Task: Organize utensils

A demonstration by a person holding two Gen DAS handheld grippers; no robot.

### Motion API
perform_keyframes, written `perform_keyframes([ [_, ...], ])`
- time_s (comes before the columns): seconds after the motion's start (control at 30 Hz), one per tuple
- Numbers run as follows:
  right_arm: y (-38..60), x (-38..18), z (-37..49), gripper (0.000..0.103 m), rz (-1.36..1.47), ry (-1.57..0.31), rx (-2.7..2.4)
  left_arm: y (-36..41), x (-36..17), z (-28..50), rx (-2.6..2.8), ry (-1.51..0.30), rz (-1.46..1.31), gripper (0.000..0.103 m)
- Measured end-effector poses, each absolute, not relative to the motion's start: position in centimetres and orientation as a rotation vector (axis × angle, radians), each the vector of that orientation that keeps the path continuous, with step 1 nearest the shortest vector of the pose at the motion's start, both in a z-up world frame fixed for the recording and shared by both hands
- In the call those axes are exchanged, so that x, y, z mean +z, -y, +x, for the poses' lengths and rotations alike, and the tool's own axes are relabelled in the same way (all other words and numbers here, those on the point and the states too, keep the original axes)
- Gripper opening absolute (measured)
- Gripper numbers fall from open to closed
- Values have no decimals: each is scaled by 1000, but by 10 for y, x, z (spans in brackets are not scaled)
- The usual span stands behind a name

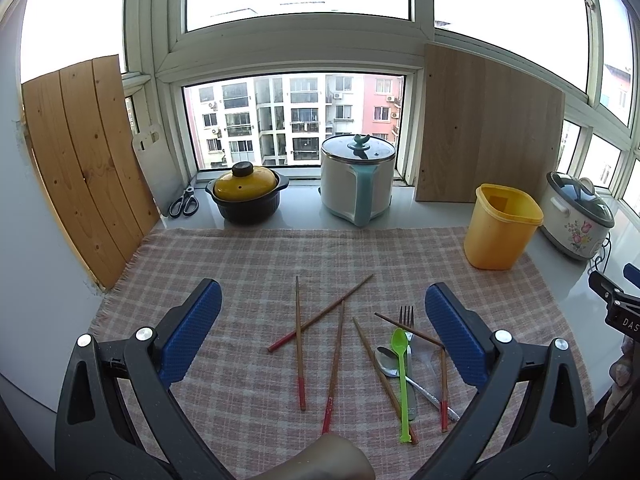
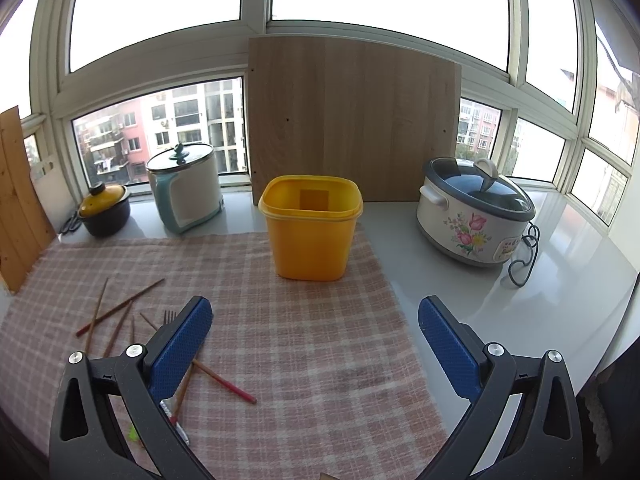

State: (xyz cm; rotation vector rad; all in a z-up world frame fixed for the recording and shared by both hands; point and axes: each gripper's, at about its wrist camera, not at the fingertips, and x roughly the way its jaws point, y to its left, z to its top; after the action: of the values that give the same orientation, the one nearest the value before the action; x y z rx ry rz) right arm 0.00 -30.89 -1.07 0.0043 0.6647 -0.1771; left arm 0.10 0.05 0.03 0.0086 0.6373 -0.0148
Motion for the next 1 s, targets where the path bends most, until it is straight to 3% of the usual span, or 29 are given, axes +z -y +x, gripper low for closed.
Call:
perform_keyframes([
  [1.0, 306, -12, 2, 102, 2, -669, -175, 8, 4, 3, -19, -637, 10, 103],
])
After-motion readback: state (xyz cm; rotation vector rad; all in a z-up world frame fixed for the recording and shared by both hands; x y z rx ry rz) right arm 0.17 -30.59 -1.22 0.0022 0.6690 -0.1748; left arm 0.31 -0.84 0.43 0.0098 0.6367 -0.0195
